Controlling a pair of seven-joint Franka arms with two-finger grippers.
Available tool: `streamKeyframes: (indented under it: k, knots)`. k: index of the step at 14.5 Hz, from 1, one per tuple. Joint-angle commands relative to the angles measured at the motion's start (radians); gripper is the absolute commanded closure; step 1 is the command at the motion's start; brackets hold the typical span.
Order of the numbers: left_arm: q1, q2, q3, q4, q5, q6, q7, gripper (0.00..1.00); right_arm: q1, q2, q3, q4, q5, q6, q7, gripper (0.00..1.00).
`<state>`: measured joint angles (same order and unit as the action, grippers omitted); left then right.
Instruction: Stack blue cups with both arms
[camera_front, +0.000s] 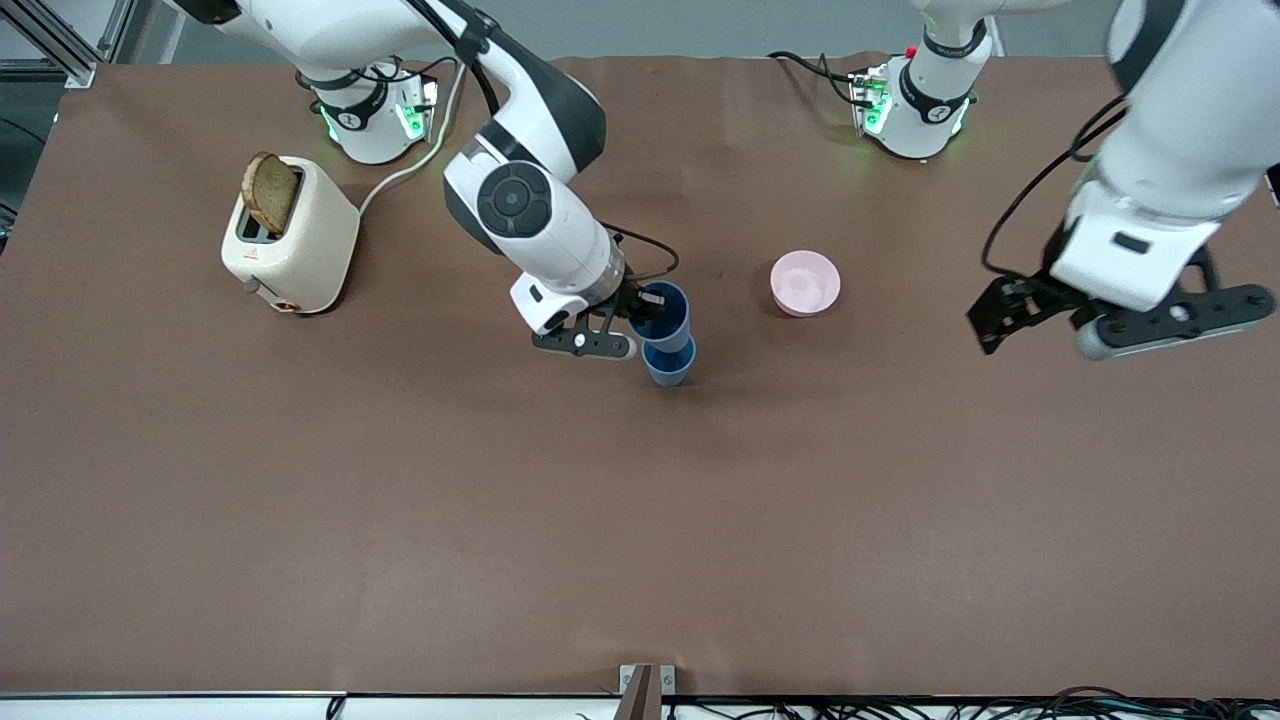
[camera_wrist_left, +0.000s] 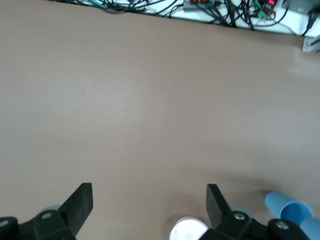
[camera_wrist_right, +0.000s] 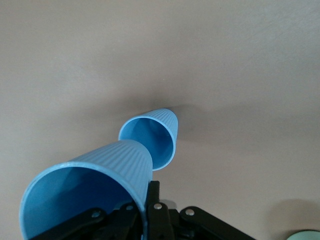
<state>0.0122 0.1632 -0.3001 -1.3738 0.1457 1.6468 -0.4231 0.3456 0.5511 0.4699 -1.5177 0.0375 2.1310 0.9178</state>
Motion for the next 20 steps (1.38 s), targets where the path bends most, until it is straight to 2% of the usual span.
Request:
streamKeyframes:
  k: [1,3,5,9,17,20]
  knots:
    - [-0.053,-0.074,0.168,-0.051,-0.09,-0.037,0.18,0.0,0.019,0.016,-0.002,0.002,-0.027,0.006,0.01,0.97]
    - [-0.052,-0.114,0.206,-0.073,-0.123,-0.082,0.262,0.0,0.027,0.036,-0.002,0.001,-0.044,0.01,0.013,0.96]
    - [-0.037,-0.172,0.208,-0.129,-0.127,-0.09,0.319,0.0,0.042,0.052,-0.005,0.001,-0.05,0.027,0.012,0.96]
    - [-0.026,-0.267,0.208,-0.224,-0.138,-0.107,0.354,0.0,0.038,0.052,-0.007,0.001,-0.134,0.024,0.012,0.95]
    - [-0.027,-0.266,0.203,-0.217,-0.137,-0.125,0.373,0.0,0.039,0.066,-0.007,0.002,-0.139,0.03,0.012,0.93]
    - [-0.031,-0.252,0.2,-0.188,-0.137,-0.128,0.366,0.0,0.038,0.07,-0.005,0.005,-0.139,0.03,0.012,0.93]
